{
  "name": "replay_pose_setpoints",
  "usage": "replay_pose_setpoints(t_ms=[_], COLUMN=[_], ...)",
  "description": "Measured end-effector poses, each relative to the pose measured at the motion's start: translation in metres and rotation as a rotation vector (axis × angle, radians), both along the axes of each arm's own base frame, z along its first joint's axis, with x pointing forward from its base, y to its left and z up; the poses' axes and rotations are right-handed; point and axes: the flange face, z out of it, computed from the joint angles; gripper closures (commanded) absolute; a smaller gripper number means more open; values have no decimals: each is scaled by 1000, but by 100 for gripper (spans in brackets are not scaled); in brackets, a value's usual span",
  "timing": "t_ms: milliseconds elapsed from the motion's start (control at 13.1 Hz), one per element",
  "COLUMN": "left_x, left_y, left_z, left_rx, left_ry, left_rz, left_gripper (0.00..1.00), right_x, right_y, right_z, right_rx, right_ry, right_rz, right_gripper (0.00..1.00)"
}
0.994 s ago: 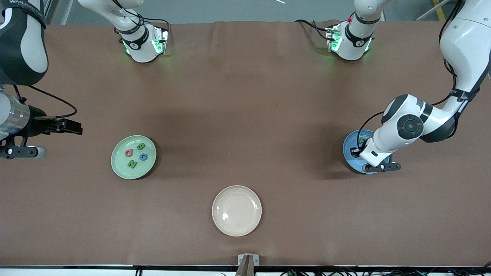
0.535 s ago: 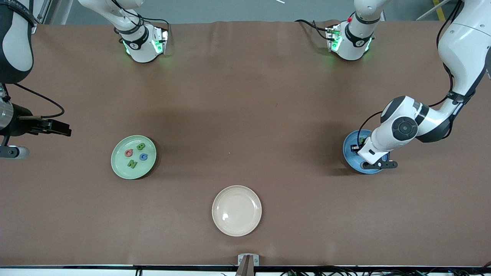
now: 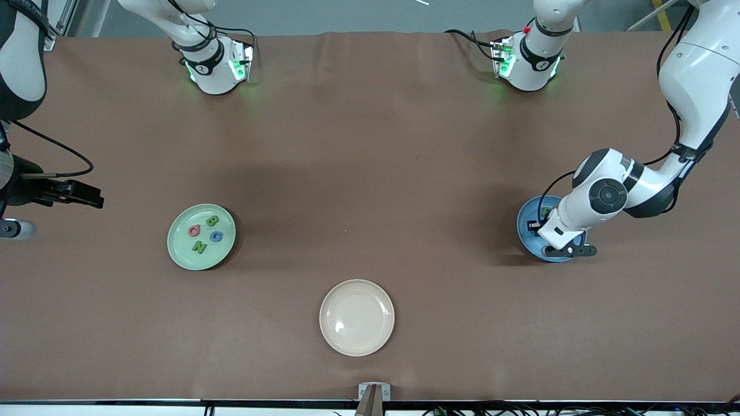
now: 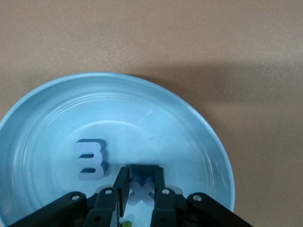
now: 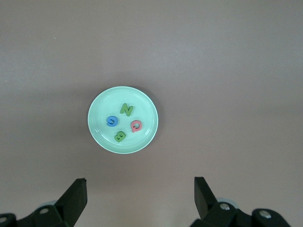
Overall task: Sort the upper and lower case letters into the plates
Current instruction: 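Lower the blue x onto the blue plate and open the left gripper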
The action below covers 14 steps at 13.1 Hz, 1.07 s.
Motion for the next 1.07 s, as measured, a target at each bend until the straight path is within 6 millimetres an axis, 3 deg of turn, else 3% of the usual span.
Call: replay_pose_setpoints(t_ms=[76, 153, 306, 382, 688, 1070], left_x=[0, 0, 1, 1, 11, 16], left_y=[0, 0, 1, 1, 7, -3], left_z=[-2, -2, -2, -2, 9, 49], left_rx=[-1, -1, 0, 0, 7, 36], left_ry=[1, 0, -1, -2, -28, -64], left_rz=[0, 0, 1, 2, 14, -5], left_gripper=[87, 68, 4, 0, 0, 0], right_x=[0, -1, -2, -4, -31, -74], right_y=[1, 1, 1, 0, -3, 0], right_z=[0, -2, -6, -9, -4, 15], right_rx=[1, 1, 1, 2, 3, 7], right_ry=[2, 7, 26, 34, 28, -1], right_rz=[1, 1, 0, -1, -6, -1], right_gripper=[0, 0, 0, 0, 0, 0])
